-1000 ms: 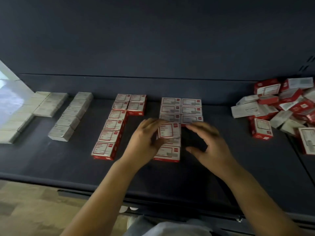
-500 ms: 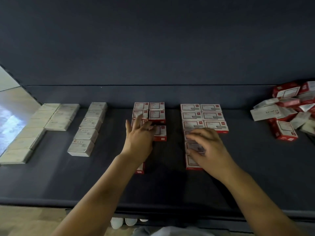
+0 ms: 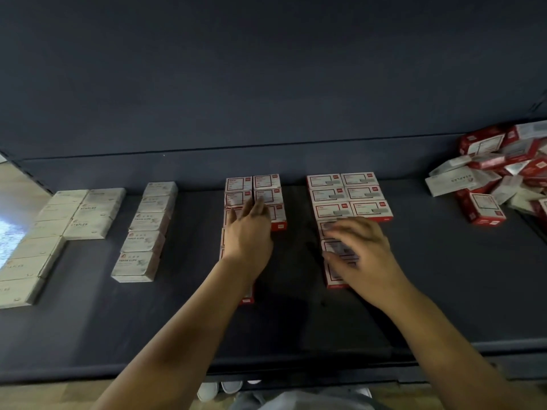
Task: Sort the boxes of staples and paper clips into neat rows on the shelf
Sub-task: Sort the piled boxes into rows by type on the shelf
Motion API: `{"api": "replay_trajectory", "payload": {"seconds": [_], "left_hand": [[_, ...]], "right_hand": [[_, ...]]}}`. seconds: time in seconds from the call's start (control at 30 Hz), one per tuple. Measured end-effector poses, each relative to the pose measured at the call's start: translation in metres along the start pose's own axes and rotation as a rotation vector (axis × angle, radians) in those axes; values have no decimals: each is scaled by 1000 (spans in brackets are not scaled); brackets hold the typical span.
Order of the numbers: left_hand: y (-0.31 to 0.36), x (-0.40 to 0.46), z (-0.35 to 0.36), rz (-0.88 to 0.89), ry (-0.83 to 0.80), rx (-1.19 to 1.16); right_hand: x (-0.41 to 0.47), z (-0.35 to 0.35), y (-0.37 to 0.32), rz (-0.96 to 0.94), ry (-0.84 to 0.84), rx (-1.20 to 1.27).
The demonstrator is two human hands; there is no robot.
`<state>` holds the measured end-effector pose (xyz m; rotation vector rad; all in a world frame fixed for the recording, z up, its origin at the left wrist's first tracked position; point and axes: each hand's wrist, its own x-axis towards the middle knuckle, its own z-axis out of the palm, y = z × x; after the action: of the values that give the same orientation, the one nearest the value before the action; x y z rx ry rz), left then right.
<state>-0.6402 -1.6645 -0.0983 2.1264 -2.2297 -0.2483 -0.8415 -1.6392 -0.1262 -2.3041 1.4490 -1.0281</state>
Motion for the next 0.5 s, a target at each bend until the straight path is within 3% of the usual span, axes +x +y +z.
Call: {"api": "replay_trajectory", "payload": {"seconds": [0.13, 0.5], "left_hand": [[15, -9, 2, 6, 22, -57], [124, -31, 13, 223, 74, -145]], "right_hand": [[-12, -10, 10, 14, 72, -65], [-47, -72, 77, 12, 57, -72]]}}
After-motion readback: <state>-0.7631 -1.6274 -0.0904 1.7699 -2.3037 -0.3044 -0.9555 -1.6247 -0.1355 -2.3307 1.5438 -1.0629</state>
